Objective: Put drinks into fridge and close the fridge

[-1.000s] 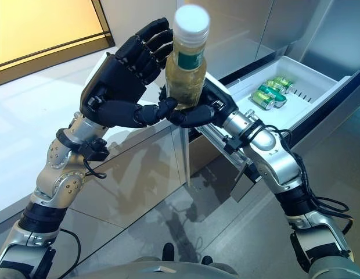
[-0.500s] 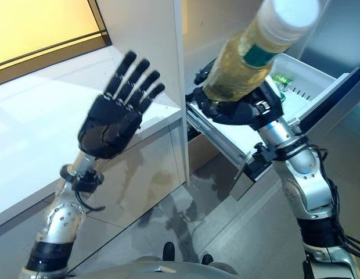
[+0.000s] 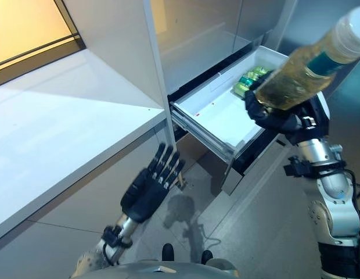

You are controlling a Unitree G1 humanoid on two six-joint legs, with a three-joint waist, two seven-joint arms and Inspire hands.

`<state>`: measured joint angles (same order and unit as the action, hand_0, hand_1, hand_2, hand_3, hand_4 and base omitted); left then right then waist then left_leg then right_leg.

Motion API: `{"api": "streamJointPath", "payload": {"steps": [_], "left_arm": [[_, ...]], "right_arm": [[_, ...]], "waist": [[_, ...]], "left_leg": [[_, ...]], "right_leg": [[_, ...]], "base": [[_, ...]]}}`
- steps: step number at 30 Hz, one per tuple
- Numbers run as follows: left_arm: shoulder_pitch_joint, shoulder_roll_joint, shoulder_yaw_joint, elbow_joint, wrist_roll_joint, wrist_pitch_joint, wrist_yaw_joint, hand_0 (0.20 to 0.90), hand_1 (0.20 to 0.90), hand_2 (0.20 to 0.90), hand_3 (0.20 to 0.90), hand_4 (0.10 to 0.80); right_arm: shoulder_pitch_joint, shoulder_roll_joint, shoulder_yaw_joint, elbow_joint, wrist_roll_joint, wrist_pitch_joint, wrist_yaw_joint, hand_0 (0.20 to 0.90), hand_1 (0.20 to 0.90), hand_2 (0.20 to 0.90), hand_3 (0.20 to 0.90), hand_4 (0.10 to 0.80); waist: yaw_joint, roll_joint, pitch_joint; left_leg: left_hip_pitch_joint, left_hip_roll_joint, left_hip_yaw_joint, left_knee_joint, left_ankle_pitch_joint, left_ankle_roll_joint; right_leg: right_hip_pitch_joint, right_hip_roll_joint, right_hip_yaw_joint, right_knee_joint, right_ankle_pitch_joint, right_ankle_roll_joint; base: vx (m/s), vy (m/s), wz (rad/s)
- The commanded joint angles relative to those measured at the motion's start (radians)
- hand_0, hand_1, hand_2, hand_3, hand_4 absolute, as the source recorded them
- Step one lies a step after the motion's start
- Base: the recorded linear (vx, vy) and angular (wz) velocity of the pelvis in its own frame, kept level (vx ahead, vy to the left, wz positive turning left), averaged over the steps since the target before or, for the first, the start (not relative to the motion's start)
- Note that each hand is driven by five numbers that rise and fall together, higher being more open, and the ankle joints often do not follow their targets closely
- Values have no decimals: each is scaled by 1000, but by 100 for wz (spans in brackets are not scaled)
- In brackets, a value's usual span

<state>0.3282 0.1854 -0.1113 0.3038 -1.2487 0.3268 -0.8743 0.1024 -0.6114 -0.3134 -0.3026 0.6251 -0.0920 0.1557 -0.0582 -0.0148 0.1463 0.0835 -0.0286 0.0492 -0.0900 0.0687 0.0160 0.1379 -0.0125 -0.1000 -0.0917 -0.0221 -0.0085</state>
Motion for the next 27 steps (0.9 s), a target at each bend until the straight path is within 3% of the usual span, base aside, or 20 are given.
{"api": "streamJointPath", "payload": {"steps": [1, 5, 9, 10, 13, 15, 21, 27], "left_arm": [[-13, -12, -5, 23, 108, -77, -39, 900, 900, 900, 900, 800], [-28, 56, -25, 99, 294, -254, 164, 900, 900, 900, 900, 800], [-68, 100, -40, 114, 394, -339, 347, 900, 900, 900, 900, 800], [-101, 129, -59, 132, 528, -421, 494, 900, 900, 900, 900, 800], [-125, 140, -62, 162, 629, -509, 617, 900, 900, 900, 900, 800], [-138, 144, -51, 205, 778, -560, 719, 900, 900, 900, 900, 800], [-143, 157, -91, 306, 937, -564, 823, 900, 900, 900, 900, 800], [-115, 160, -90, 428, 965, -557, 810, 900, 900, 900, 900, 800]], "right_arm": [[-86, -50, -177, -36, 109, -189, -34, 300, 300, 300, 200, 100], [-65, -97, -211, 7, 51, -171, -91, 300, 300, 300, 200, 100], [-113, -154, -190, 46, -13, -150, -139, 300, 300, 300, 200, 100], [-171, -194, -150, 73, -59, -135, -175, 300, 300, 300, 200, 100], [-241, -248, -99, 96, -81, -105, -191, 300, 300, 300, 200, 100], [-326, -293, -41, 144, -109, -68, -182, 300, 300, 300, 200, 100], [-507, -366, 99, 309, -132, -48, -165, 300, 300, 300, 200, 100], [-720, -454, 298, 489, -256, 21, -86, 300, 300, 300, 200, 100]], "waist": [[-4, -21, -90], [-15, -23, -85], [-7, -26, -82], [5, -33, -80], [17, -41, -79], [37, -55, -82], [78, -83, -83], [115, -107, -85]], "left_leg": [[33, -6, -10, 3, -147, -12], [26, -5, 3, 3, -140, -10], [23, -6, 3, 3, -137, -10], [21, -7, 2, 3, -133, -10], [21, -7, 2, 3, -129, -11], [24, -6, 5, 3, -127, -13], [24, -5, -3, 3, -126, -15], [28, -1, -6, 3, -125, -19]], "right_leg": [[-51, -2, 34, 5, 37, 96], [-60, 2, 38, 5, 42, 98], [-62, 5, 35, 6, 43, 98], [-62, 5, 28, 6, 44, 97], [-61, 5, 20, 5, 44, 95], [-55, 2, 5, 4, 43, 94], [-48, 2, -10, 4, 41, 94], [-42, 7, -17, 4, 37, 92]], "base": [[-9, 8, -8], [-5, 16, -8], [9, -2, -6], [26, -24, -7], [40, -24, -3], [88, -34, -3], [85, -46, 3], [122, -25, 4]]}}
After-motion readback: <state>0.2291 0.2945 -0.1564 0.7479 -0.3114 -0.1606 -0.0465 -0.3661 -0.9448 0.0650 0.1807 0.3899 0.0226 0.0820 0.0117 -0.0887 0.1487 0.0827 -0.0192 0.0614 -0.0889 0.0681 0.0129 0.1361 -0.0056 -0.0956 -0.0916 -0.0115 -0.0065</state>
